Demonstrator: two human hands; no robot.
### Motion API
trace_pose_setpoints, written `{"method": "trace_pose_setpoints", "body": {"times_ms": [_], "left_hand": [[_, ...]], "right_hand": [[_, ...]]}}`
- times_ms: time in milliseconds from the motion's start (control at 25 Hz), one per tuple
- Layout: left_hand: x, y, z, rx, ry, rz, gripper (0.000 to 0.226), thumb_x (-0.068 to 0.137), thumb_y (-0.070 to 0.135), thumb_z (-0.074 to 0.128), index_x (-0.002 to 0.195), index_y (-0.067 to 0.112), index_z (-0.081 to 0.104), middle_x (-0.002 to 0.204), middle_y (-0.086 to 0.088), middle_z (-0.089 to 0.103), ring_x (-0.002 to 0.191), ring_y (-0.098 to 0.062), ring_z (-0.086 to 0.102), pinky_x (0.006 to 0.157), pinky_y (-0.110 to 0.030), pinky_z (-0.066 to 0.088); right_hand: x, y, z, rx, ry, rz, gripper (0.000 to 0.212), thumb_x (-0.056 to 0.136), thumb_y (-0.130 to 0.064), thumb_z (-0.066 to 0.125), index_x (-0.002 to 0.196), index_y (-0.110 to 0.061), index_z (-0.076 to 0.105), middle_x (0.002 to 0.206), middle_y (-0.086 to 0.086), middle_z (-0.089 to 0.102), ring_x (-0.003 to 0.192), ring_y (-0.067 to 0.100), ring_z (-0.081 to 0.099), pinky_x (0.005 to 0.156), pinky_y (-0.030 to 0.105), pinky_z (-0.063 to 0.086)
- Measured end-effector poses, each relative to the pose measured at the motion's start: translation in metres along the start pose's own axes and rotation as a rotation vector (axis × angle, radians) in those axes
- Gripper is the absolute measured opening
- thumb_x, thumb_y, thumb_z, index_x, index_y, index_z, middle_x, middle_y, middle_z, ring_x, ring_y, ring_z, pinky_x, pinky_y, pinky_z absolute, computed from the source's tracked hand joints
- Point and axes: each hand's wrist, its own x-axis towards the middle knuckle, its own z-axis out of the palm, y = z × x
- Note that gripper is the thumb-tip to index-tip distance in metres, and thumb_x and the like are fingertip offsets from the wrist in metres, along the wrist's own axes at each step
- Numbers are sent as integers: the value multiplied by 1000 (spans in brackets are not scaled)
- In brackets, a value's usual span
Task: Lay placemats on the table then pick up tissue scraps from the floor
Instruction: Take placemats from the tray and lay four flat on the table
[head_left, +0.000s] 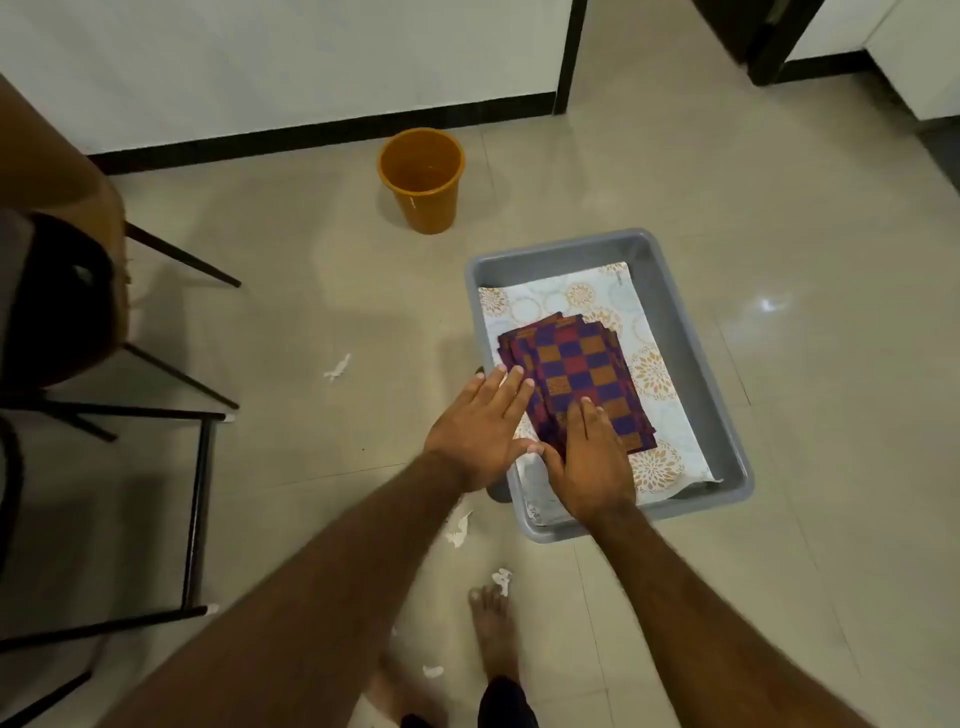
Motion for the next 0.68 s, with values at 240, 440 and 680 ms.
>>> {"method": "trace_pose_setpoints", "body": {"times_ms": [240, 440, 680], "left_hand": [[92, -11, 25, 185, -80, 188, 62, 111, 41, 30, 165, 20, 9, 173, -11, 8, 159, -33, 5, 129, -48, 6], [135, -14, 40, 209, -159, 176, 69, 107, 37, 47, 164, 26, 10, 173, -9, 4, 159, -33, 2, 129, -51, 6], [143, -3, 54, 244, -124, 193, 69, 101, 37, 61, 161, 29, 27, 171, -10, 19, 158, -35, 12, 126, -55, 5]], "right_hand": [[34, 20, 37, 60, -7, 69, 50, 94, -41, 62, 135, -19, 46, 129, 6, 53, 117, 23, 51, 99, 38, 50], [53, 24, 53, 46, -34, 99, 49, 94, -29, 64, 138, -18, 45, 128, 6, 54, 115, 24, 52, 98, 37, 50], [52, 27, 47, 139, -6, 29, 36, 90, -15, 67, 122, -24, 53, 107, -2, 68, 93, 17, 64, 81, 30, 55]]}}
